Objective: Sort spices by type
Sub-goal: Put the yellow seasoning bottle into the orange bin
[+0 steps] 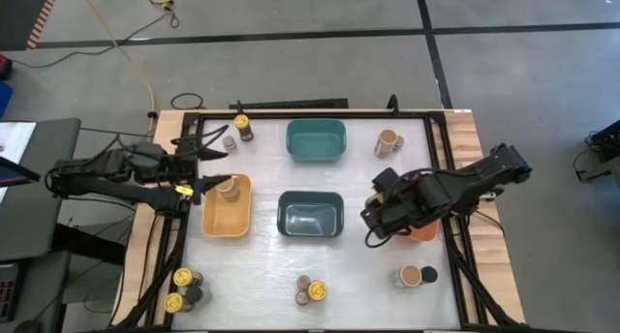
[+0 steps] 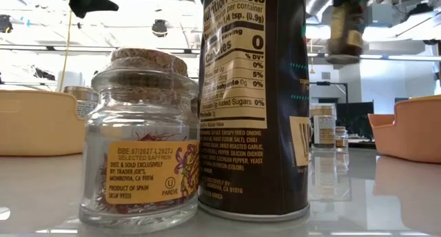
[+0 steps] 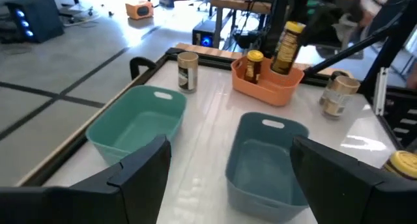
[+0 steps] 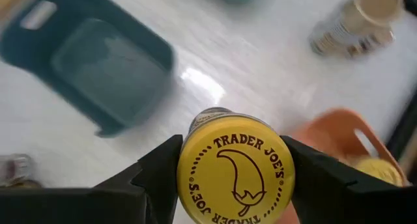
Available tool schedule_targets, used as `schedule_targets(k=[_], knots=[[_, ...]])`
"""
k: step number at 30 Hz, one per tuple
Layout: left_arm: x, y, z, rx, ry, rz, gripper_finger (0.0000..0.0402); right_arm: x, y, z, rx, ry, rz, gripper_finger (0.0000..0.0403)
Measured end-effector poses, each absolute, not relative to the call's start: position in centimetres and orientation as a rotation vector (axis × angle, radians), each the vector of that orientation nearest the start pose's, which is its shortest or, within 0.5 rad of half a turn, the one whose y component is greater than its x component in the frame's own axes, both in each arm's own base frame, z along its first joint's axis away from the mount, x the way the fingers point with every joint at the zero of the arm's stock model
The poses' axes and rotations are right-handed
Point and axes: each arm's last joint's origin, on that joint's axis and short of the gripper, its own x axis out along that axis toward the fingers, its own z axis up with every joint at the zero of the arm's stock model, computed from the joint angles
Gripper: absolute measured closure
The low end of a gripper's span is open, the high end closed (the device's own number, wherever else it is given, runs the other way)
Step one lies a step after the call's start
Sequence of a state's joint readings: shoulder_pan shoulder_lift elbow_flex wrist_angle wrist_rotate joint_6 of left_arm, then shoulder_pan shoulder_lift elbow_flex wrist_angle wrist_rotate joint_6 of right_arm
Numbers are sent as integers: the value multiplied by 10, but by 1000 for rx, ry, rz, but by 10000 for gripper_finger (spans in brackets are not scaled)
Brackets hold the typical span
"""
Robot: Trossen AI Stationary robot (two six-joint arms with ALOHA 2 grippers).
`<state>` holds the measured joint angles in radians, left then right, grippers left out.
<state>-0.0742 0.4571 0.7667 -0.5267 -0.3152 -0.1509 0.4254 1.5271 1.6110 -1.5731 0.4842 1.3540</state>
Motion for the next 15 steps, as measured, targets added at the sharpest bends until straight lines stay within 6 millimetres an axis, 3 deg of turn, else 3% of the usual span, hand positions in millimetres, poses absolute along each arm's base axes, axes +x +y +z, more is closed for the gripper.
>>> schedule_targets(k=[9, 15], knots=[[98, -1, 316, -145, 203, 238, 102, 192, 69, 325, 628, 1105, -967, 147], [100, -1, 312, -148, 199, 237, 102, 176, 54, 305, 648, 1138, -1036, 147]])
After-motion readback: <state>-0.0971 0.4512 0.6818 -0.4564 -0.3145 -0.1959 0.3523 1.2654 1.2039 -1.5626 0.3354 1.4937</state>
